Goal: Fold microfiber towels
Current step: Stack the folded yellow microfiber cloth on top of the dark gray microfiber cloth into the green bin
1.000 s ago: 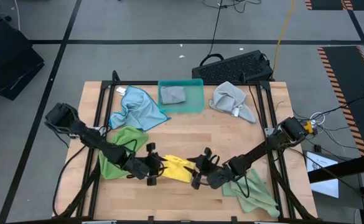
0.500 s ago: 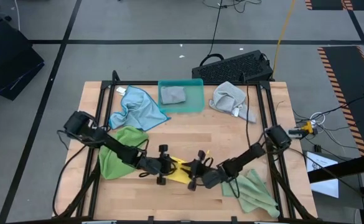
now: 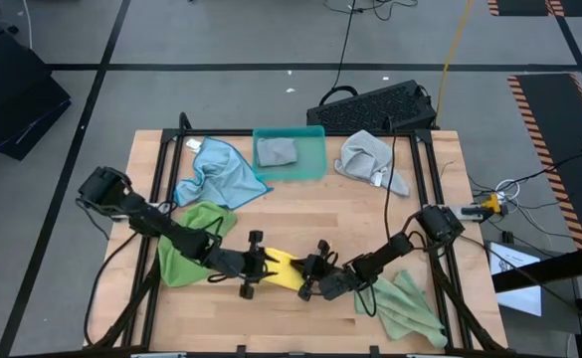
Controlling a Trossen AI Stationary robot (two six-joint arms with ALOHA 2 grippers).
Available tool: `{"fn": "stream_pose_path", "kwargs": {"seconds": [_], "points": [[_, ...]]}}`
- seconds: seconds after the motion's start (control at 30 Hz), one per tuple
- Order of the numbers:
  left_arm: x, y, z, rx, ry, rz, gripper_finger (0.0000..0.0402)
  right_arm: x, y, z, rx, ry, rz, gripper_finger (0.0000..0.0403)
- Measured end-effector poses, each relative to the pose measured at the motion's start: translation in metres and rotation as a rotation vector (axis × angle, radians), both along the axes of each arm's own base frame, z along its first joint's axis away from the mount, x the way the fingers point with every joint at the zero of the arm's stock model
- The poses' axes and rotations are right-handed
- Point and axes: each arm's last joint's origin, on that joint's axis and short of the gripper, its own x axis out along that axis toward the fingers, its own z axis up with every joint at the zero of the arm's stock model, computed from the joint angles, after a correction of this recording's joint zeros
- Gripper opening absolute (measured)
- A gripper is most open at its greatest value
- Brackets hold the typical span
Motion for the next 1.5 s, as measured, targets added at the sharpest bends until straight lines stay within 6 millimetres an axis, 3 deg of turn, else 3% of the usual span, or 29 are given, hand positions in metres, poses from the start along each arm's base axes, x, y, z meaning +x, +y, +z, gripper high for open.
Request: {"fn": "stream_pose_path", "kwargs": {"seconds": [0.13, 0.27, 0.43, 0.63, 0.77, 1.07, 1.23, 1.5], "points": [[-0.006, -0.018, -0.015, 0.037, 0.043, -0.052, 0.0157, 0.0, -0.001, 0.01, -0.031, 0.003, 0.017, 0.0013], [-0.008, -0.03, -0.034, 0.106, 0.052, -0.054, 0.02, 0.002, -0.001, 0.023, -0.035, -0.023, 0.023, 0.0013], [0.002, -0.043, -0.051, 0.168, 0.071, -0.076, 0.025, 0.002, -0.002, 0.033, -0.028, -0.043, 0.026, 0.0013], [0.018, -0.052, -0.067, 0.237, 0.107, -0.049, 0.027, 0.0, 0.003, 0.047, -0.01, -0.064, 0.06, 0.0013], [0.022, -0.054, -0.068, 0.312, 0.105, 0.0, 0.0271, -0.003, 0.002, 0.04, 0.021, -0.013, 0.039, 0.0013], [0.027, -0.041, -0.071, 0.291, 0.162, 0.051, 0.0271, -0.003, -0.005, 0.017, 0.103, 0.059, 0.0, 0.0013], [0.027, -0.038, -0.072, 0.307, 0.188, 0.027, 0.0236, -0.002, -0.009, 0.012, 0.153, 0.073, -0.003, 0.0013], [0.026, -0.037, -0.075, 0.345, 0.209, 0.0, 0.0095, -0.004, -0.01, 0.01, 0.154, 0.074, -0.004, 0.0014]]}}
